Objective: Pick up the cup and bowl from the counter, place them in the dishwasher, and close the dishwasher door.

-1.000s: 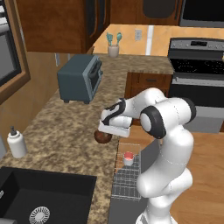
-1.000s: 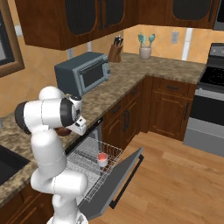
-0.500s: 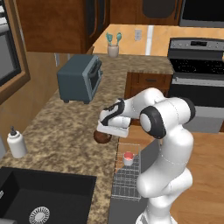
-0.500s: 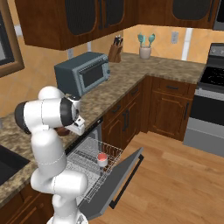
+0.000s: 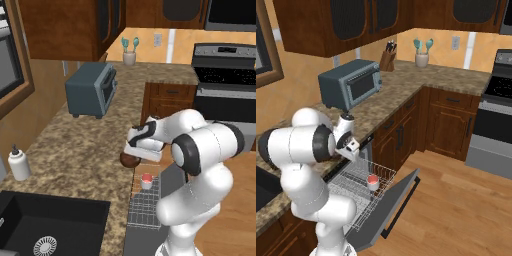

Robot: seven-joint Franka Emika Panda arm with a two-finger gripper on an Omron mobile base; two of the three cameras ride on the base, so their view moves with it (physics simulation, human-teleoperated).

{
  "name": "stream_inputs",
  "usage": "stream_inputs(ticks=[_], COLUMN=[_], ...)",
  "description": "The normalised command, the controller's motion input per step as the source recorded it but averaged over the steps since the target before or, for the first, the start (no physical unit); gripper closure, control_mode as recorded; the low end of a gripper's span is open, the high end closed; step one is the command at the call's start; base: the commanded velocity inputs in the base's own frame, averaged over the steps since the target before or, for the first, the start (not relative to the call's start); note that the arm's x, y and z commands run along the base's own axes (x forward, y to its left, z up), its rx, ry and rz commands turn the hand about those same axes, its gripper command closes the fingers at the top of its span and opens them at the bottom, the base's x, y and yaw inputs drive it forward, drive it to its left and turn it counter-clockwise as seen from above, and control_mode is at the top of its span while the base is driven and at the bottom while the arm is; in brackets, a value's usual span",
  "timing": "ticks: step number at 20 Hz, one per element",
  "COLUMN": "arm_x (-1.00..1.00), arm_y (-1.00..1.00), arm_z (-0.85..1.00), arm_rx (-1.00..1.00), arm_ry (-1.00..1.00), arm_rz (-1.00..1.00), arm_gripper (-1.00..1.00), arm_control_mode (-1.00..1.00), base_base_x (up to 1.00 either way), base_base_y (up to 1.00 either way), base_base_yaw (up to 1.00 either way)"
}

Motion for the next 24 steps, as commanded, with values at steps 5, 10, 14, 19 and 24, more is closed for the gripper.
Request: stream_inputs(ticks=[5,10,14,19,24], arm_x=[-0.38,0.11,0.22,0.20,0.17], arm_y=[-1.00,-0.89,-0.83,-0.15,0.14], arm_z=[0.01,-0.11,-0.41,-0.57,-0.49], arm_rx=[0.01,0.15,0.22,0.11,0.00], arm_ry=[0.07,0.17,0.14,0.08,0.06], arm_rz=[-0.01,0.00,0.00,0.01,0.00], arm_gripper=[1.00,1.00,1.00,1.00,1.00], arm_control_mode=[-1.00,-1.00,-1.00,-1.00,-1.00], base_base_x=[0.00,0.00,0.00,0.00,0.00], base_base_y=[0.00,0.00,0.00,0.00,0.00], base_base_yaw=[0.00,0.00,0.00,0.00,0.00])
